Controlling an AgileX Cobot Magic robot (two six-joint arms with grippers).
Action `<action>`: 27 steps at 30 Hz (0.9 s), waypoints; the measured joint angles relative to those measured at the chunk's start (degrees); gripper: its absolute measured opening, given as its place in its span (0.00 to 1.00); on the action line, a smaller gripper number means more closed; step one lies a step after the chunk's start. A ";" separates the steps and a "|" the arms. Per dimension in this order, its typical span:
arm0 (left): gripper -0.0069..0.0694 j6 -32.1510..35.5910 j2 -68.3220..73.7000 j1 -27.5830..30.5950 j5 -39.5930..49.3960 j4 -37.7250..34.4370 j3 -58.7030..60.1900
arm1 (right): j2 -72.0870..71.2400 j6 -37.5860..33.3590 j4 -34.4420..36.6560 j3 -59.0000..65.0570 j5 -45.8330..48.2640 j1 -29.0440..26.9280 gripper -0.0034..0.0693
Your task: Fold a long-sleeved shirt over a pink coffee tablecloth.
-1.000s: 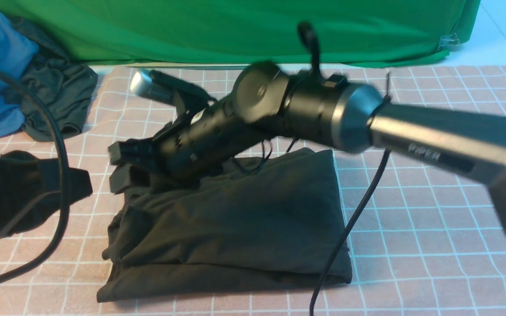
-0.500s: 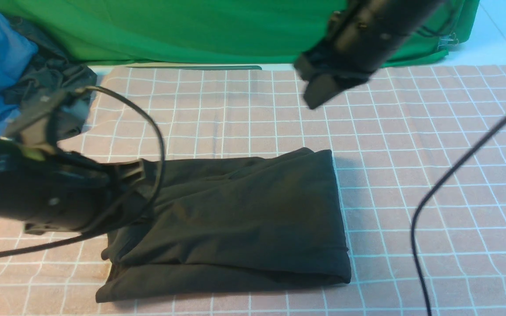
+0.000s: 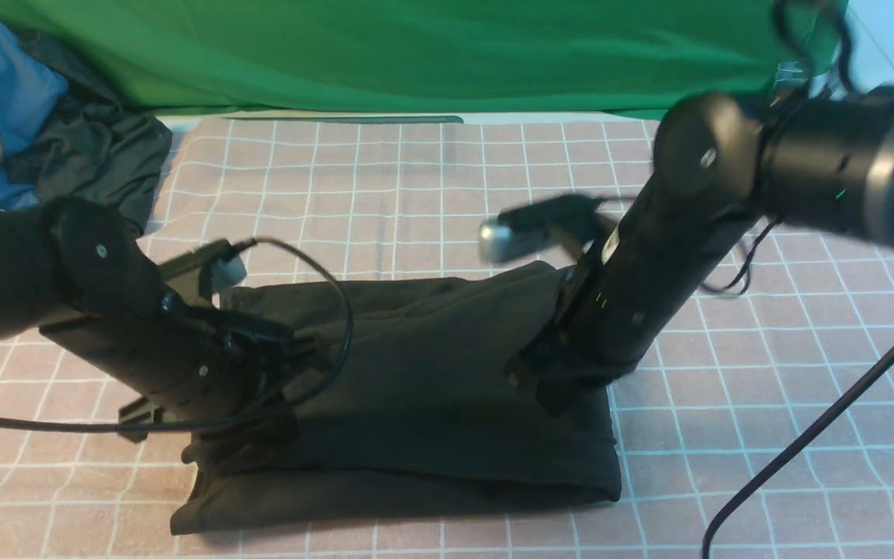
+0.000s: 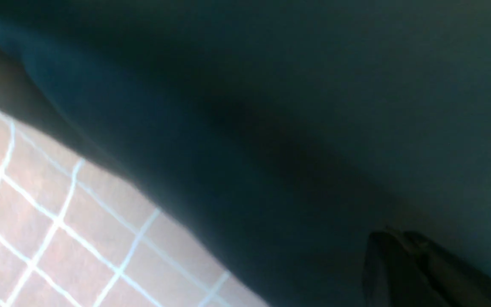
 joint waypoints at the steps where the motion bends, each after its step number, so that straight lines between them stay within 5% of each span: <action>1: 0.11 -1.05 0.23 0.00 0.34 1.33 0.40 | 0.60 0.00 0.04 0.52 0.06 0.58 0.10; 23: 0.11 -8.26 -4.54 0.00 -0.75 5.66 -2.39 | -3.14 0.10 2.10 -6.28 -3.31 2.48 0.10; 27: 0.11 -9.98 -0.45 0.38 0.98 10.82 -2.39 | -1.13 -0.17 2.10 -6.37 -1.89 2.87 0.10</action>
